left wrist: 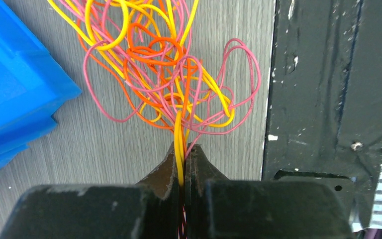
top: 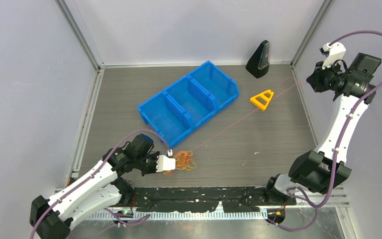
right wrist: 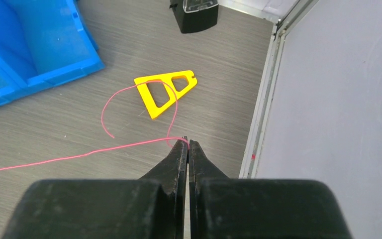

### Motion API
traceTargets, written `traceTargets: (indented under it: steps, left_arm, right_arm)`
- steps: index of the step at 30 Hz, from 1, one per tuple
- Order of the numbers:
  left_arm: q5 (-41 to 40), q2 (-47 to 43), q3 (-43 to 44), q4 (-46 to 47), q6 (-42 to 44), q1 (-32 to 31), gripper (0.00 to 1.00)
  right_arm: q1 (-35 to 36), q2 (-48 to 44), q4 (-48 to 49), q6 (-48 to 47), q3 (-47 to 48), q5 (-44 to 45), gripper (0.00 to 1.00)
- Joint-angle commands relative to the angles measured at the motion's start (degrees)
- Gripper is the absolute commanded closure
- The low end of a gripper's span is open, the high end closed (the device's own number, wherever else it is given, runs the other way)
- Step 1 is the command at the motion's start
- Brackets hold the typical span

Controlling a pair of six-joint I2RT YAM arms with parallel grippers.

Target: Untangle the cables

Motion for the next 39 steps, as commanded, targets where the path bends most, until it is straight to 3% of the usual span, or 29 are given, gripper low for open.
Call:
traceTargets:
  steps: [1,8,17,20,22,25,29,31,32,33,34,36,39]
  left_arm:
    - [-4.31,0.11,-2.84,-3.27,3.98,-0.12,1.0]
    - [-8.43,-7.99,-7.96,-3.26,7.71,-0.03,1.0]
    - [-13.57,-7.85,-8.96,-2.79,9.8,0.67,1.0]
    - [-12.95,-8.71,-8.75,-3.01,11.35,1.22,1.0]
    - [-9.13,-8.4,-6.09,-2.54,8.46,1.22,1.0]
    - [-1.18,-3.63,0.71,-0.64,0.99,1.2,1.0]
    - [5.56,4.99,10.74,1.89,-11.0,1.11,1.0]
    - [8.31,6.8,13.57,4.25,-15.87,0.87,1.0]
    - [9.16,7.03,14.22,5.95,-17.78,0.72,1.0]
    - [9.63,7.14,14.39,8.05,-19.36,0.43,1.0]
    - [9.94,7.21,14.4,10.06,-20.83,0.08,1.0]
    - [10.15,7.89,14.53,13.1,-22.55,-0.49,1.0]
    - [9.69,10.04,14.77,13.3,-23.28,-0.64,1.0]
  right_arm:
    - [-1.12,0.2,4.97,3.17,5.66,1.52,0.95]
    - [-3.21,4.89,5.2,5.84,12.4,0.52,0.95]
    - [-3.88,7.99,6.82,8.59,19.67,3.11,0.95]
    - [-3.79,8.77,4.17,8.25,21.47,-0.51,0.95]
    - [-1.93,8.79,-2.84,4.59,21.27,-4.86,0.94]
    - [6.88,6.6,-16.85,-7.26,15.79,-6.43,0.95]
    - [19.79,0.35,-19.29,-14.29,-3.1,-2.05,0.94]
    - [25.66,-1.41,-19.65,-16.11,-10.82,0.72,0.8]
    - [28.39,-1.81,-19.62,-16.34,-14.76,1.64,0.64]
    - [29.43,-2.36,-19.44,-16.35,-17.15,1.72,0.56]
    - [30.93,-2.55,-19.38,-15.87,-18.12,1.51,0.37]
    - [33.35,-3.02,-19.16,-14.84,-18.63,0.93,0.17]
    - [37.35,-4.79,-18.15,-13.04,-19.73,0.06,0.09]
